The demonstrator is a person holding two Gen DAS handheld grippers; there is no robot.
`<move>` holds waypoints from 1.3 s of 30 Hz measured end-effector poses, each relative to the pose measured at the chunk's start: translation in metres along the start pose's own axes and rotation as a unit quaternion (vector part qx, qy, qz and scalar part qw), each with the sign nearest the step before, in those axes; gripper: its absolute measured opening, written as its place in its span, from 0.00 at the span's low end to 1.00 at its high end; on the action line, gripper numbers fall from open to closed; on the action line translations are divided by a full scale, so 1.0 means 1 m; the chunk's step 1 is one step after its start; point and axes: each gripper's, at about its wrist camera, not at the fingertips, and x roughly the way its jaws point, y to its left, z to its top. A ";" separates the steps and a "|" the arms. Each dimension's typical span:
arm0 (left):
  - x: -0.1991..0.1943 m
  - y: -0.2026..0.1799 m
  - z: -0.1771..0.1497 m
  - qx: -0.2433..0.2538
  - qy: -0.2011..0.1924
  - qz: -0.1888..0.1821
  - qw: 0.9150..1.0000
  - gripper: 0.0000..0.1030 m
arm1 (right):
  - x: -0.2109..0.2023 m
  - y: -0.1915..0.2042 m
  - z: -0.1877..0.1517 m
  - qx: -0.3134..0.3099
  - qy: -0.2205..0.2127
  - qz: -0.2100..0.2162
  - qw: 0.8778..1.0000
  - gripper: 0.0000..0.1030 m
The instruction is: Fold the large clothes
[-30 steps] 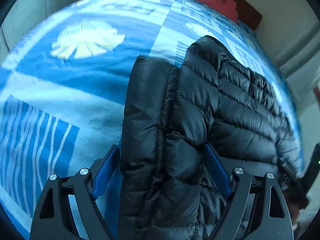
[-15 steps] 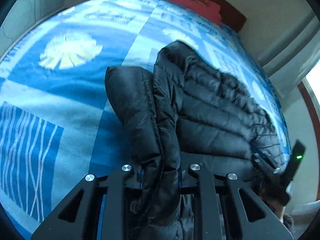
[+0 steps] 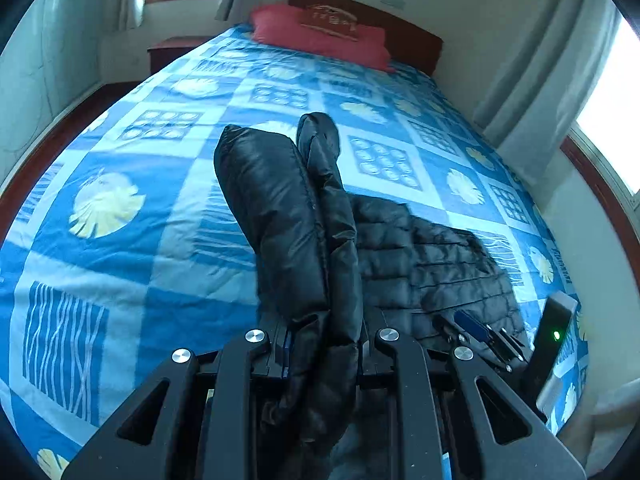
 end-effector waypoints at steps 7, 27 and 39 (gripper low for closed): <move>0.018 -0.068 -0.003 0.050 -0.009 0.014 0.999 0.20 | -0.051 -0.050 -0.008 0.025 -0.019 -0.030 0.999 0.41; 0.113 -0.208 -0.071 0.149 0.016 0.104 0.983 0.21 | -0.092 -0.143 -0.046 0.084 -0.009 -0.069 0.994 0.42; 0.104 -0.226 -0.079 0.140 0.016 0.081 0.987 0.39 | -0.100 -0.152 -0.053 0.092 -0.015 -0.073 0.993 0.42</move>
